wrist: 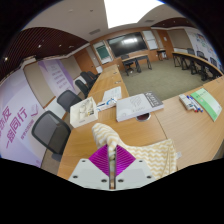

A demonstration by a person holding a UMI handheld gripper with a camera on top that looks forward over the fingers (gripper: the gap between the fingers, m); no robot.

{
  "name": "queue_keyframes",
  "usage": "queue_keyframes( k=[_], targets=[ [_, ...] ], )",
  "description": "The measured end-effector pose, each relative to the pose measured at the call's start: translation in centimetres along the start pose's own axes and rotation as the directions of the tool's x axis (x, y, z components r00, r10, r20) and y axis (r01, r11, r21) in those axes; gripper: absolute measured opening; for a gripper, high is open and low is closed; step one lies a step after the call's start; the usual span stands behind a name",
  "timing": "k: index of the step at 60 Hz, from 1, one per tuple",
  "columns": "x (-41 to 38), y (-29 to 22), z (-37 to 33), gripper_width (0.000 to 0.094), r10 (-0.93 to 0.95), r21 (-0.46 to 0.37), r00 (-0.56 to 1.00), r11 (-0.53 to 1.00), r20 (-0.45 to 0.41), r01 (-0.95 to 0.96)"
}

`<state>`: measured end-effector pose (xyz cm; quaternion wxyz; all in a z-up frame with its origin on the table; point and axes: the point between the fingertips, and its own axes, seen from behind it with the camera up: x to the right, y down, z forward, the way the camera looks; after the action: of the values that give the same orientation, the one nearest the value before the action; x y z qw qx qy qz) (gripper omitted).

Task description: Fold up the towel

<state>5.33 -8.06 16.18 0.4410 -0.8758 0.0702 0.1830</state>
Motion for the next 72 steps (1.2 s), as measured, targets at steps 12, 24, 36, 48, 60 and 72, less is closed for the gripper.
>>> queue_keyframes(
  k=[12,24,36,48,60,72],
  targets=[
    [14.8,3.2,1.1,0.0071,0.021,-0.039,0.953,0.999,-0.303,-0.035],
    [21.5,4.1,-2.2,0.072,-0.017,-0.055,0.897,0.998,-0.441,-0.008],
    [21.0,1.9,-8.6,0.0854,-0.124,-0.069,0.846,0.992,-0.518,0.103],
    [15.9,0.0,-15.5,0.0856,-0.209,-0.046,0.84,0.975,-0.501,0.216],
    [11.5,1.0,-22.2,0.0854,-0.261,-0.016,0.866,0.96,-0.427,0.281],
    [9.0,4.0,-27.4,0.0854,-0.299,-0.026,0.885,0.95,-0.357,0.311]
  ],
)
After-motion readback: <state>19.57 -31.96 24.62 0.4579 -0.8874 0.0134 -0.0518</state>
